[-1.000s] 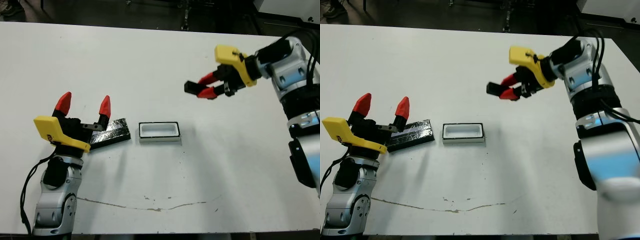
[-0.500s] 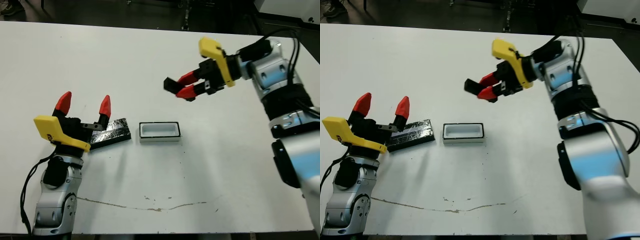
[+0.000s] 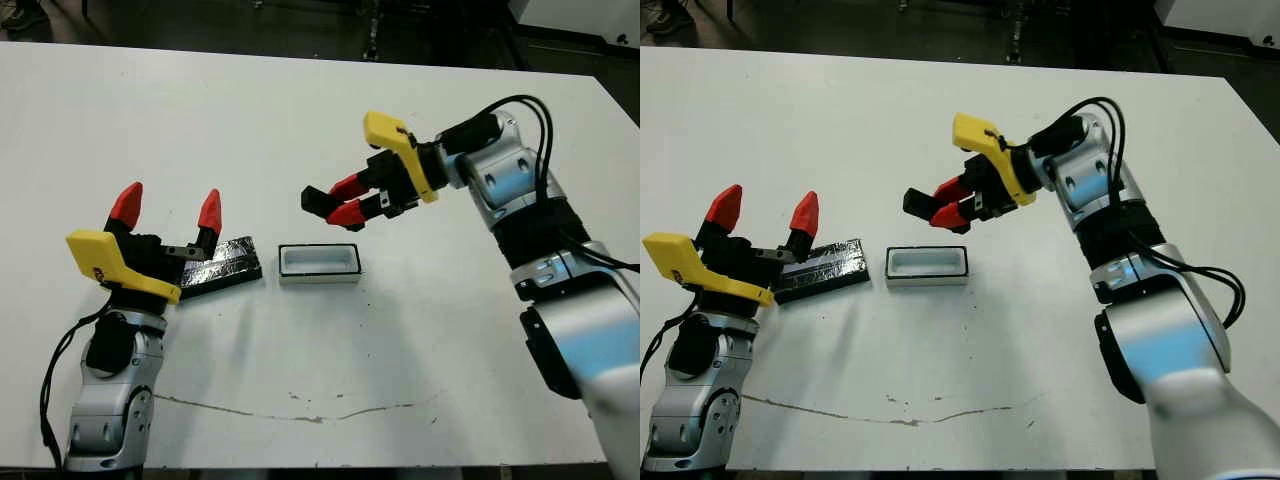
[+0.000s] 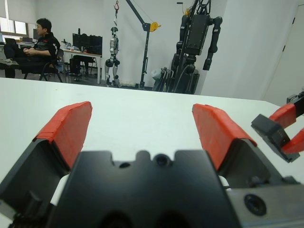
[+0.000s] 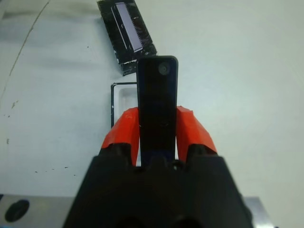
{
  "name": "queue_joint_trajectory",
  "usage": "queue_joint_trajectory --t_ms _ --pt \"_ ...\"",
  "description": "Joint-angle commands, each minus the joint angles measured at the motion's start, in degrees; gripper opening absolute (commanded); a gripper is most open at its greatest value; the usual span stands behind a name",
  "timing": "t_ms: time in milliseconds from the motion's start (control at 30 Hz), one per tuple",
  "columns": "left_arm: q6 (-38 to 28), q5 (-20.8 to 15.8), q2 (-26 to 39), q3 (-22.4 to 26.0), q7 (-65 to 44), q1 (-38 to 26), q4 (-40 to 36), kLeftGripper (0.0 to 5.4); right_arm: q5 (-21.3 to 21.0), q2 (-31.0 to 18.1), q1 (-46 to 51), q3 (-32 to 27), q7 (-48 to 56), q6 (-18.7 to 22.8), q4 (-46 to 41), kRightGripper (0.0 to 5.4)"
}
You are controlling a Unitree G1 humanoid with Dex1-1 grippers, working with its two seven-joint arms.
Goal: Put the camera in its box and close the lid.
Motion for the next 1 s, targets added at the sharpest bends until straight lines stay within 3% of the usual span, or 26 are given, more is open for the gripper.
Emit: queue_joint_trajectory --t_ms 33,300,567,1000 --pt "-0.1 -0.1 -0.1 0.2 -0.2 0.5 0.7 5.40 0.8 0.5 0.7 0.4 0.1 0.6 0.5 1.66" --pt "0.0 -0.2 0.0 0.3 -0.1 0.5 0.7 5.40 0.9 1.5 1.2 0.6 0.3 2.8 0.0 1.66" --pt "0.2 -0.7 0.2 0.3 -0.4 0.5 0.7 5.40 0.9 1.8 2.9 0.7 -0.7 1.9 -2.0 1.66" --pt "0.3 -0.2 0.1 0.2 0.2 1.0 0.4 5.40 0.2 0.4 6.1 2.7 -2.4 5.3 -8.5 1.66"
